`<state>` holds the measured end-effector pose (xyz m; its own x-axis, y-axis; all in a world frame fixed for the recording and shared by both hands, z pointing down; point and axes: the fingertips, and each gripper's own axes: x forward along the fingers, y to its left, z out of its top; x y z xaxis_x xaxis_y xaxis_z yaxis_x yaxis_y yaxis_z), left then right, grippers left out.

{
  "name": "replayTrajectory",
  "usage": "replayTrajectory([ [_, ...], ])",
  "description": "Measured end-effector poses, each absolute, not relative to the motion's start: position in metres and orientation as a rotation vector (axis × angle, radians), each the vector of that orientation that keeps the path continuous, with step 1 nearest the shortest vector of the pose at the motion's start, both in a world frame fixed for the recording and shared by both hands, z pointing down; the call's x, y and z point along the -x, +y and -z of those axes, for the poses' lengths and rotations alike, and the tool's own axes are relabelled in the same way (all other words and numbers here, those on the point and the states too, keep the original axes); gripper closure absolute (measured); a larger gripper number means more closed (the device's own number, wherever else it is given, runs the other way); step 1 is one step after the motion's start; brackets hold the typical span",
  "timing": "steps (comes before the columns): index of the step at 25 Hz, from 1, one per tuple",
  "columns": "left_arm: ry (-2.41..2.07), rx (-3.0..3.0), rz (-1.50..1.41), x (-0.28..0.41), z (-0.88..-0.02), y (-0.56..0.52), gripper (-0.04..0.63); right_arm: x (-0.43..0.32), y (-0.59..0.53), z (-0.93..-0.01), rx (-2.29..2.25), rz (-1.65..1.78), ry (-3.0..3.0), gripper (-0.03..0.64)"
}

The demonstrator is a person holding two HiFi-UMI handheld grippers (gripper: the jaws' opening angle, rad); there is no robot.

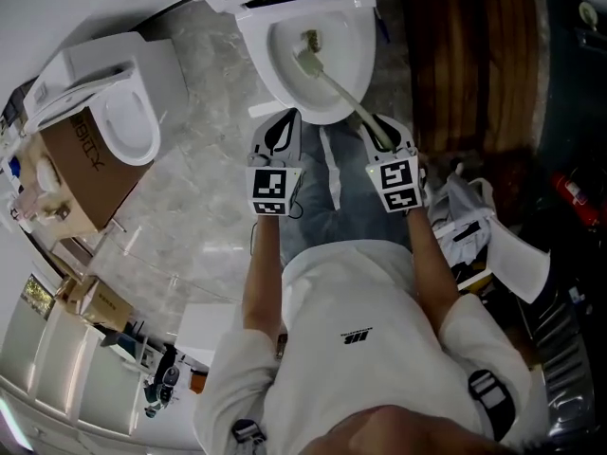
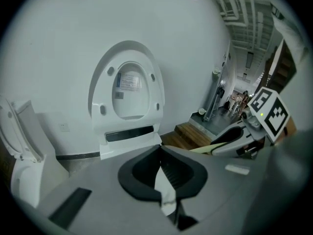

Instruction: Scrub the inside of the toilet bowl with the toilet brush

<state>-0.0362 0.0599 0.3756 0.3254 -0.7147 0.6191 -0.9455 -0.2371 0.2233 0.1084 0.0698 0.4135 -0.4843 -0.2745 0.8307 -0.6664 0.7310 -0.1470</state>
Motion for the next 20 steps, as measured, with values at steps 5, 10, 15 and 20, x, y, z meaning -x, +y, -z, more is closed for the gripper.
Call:
replayTrajectory([
  [5,-1.400,-2.007,-0.541,0.039,-0.412,0.060,0.585,-0.107,0.076,-0.447,-0.687,-0.589,-2.026,0.529],
  [10,-1.353,-1.990,-0.557,0.038,-0.445,0.060,0.584,-0.109,0.085,-0.479,-0.652,-0.589,-1.952,0.528],
  [15,-1.312,-1.983,-0.570,0.035,-0.473,0.064,0.586,-0.101,0.094,-0.511,-0.616,-0.592,-1.915,0.529],
  [20,-1.300,-1.962,-0.568,0.033,-0.493,0.069,0.584,-0.097,0.101,-0.534,-0.590,-0.613,-1.896,0.528],
])
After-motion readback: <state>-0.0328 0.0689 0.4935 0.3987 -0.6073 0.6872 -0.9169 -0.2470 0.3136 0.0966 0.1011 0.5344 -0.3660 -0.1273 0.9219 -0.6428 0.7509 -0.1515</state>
